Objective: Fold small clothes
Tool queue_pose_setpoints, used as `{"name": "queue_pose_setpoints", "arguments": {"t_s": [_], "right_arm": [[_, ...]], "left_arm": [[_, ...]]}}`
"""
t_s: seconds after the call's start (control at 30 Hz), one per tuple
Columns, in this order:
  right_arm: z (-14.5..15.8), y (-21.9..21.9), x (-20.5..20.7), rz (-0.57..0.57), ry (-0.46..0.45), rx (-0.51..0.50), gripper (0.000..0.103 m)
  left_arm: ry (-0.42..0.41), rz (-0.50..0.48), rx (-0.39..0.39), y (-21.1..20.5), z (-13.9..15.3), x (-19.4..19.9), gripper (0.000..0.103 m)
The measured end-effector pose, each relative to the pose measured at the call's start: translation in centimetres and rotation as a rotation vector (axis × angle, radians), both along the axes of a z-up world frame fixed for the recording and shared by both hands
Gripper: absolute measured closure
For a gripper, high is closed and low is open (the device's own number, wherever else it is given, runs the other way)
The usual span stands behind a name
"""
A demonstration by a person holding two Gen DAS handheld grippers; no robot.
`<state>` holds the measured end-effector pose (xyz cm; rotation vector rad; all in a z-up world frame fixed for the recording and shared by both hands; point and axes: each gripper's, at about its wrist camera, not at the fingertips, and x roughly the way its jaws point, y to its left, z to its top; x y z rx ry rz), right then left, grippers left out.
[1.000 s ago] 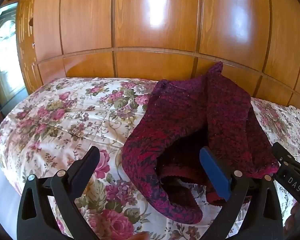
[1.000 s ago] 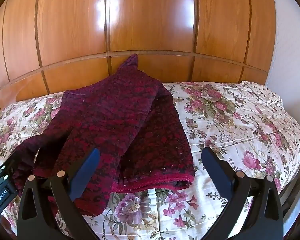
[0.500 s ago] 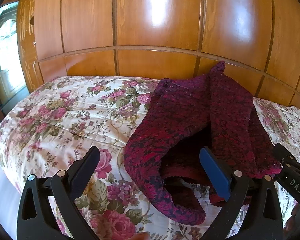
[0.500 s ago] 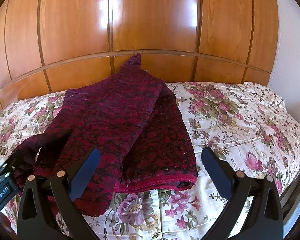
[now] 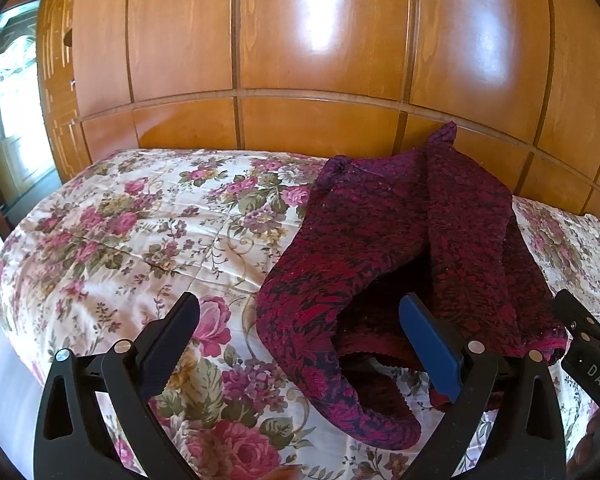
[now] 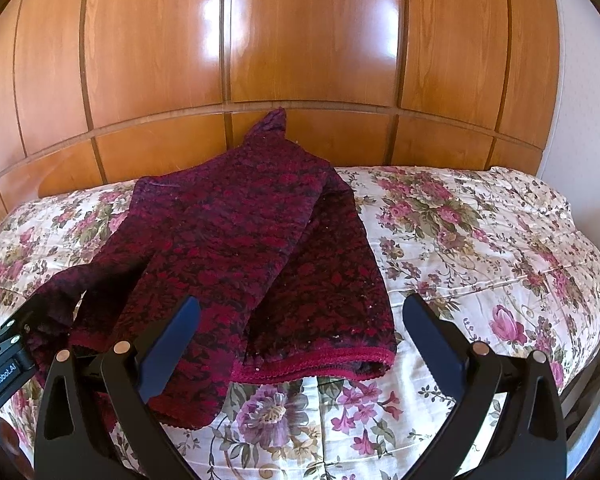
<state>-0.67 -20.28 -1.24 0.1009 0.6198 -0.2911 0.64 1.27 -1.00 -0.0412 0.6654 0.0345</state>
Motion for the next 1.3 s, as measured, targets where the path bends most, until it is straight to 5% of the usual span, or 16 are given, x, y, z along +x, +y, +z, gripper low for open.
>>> {"name": "queue_pose_setpoints", "arguments": {"t_s": [1.3], "right_arm": [[-0.1, 0.3, 0.0, 0.037, 0.008, 0.019, 0.002]], "left_arm": [[0.0, 0.032, 0.001, 1.0, 0.2, 0.2, 0.004]]}}
